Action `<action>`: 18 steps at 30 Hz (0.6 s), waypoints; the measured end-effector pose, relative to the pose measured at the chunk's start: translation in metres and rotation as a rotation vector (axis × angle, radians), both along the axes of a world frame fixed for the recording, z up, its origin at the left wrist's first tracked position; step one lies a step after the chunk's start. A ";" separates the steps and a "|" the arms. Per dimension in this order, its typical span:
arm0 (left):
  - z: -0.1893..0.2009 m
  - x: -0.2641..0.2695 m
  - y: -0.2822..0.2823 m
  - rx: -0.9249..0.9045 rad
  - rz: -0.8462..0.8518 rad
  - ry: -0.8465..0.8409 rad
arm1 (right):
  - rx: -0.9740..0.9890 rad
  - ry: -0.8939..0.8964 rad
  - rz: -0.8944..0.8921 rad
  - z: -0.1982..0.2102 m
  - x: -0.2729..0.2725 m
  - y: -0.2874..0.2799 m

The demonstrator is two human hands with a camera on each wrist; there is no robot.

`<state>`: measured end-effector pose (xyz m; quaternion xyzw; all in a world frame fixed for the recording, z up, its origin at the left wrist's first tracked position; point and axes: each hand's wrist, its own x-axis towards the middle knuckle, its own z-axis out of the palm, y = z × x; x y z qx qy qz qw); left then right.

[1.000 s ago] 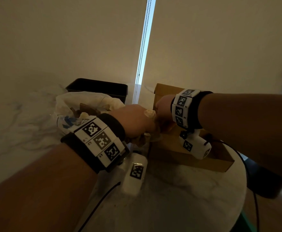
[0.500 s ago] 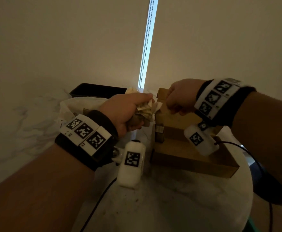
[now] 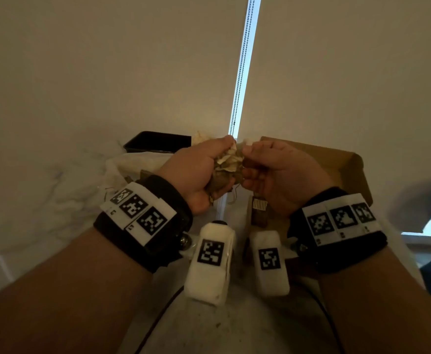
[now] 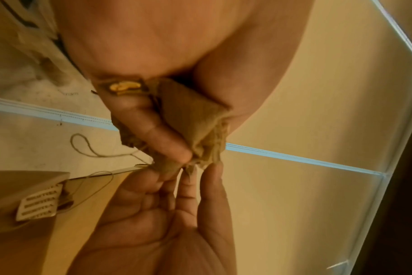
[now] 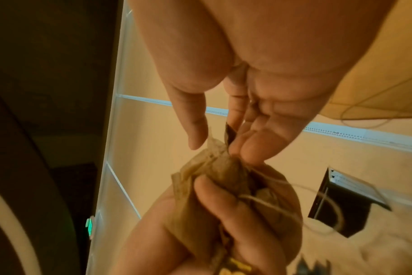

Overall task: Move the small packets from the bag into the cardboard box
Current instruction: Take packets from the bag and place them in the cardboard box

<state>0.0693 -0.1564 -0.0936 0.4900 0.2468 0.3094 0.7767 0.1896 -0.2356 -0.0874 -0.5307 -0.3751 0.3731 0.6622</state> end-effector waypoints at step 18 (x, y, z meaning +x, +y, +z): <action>-0.004 0.006 -0.016 -0.073 -0.035 0.017 | 0.066 -0.061 -0.144 -0.014 -0.003 -0.010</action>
